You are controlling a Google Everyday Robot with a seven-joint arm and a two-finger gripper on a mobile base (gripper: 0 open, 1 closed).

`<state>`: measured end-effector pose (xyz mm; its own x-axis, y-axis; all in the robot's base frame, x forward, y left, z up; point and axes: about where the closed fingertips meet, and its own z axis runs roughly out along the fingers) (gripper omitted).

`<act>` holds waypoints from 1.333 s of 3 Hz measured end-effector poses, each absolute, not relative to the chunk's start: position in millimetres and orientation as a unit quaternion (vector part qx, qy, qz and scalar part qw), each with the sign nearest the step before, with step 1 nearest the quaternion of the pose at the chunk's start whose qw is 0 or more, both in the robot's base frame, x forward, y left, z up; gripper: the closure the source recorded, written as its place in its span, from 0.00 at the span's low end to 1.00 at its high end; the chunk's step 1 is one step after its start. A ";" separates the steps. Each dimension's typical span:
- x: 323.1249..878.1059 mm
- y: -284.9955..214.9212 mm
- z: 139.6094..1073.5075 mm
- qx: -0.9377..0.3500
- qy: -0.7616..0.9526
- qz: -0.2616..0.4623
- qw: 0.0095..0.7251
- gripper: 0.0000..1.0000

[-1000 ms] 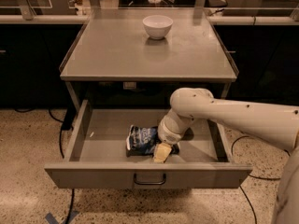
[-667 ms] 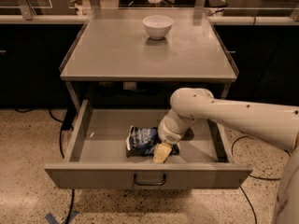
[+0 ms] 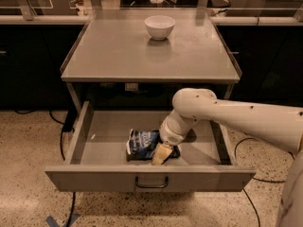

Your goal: Pick blue chip bag from top drawer and place on counter

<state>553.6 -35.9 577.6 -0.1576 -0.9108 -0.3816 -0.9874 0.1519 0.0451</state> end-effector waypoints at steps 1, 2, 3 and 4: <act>553.6 -35.8 577.6 -0.635 0.747 0.144 0.133 0.68; 553.6 -35.8 577.5 -0.635 0.747 0.144 0.133 0.91; 553.6 -35.8 577.5 -0.635 0.747 0.144 0.133 1.00; 553.8 -35.6 584.7 -0.635 0.747 0.144 0.133 1.00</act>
Offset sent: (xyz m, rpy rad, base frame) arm 0.0000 0.0000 0.0000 0.0000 0.0001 0.0000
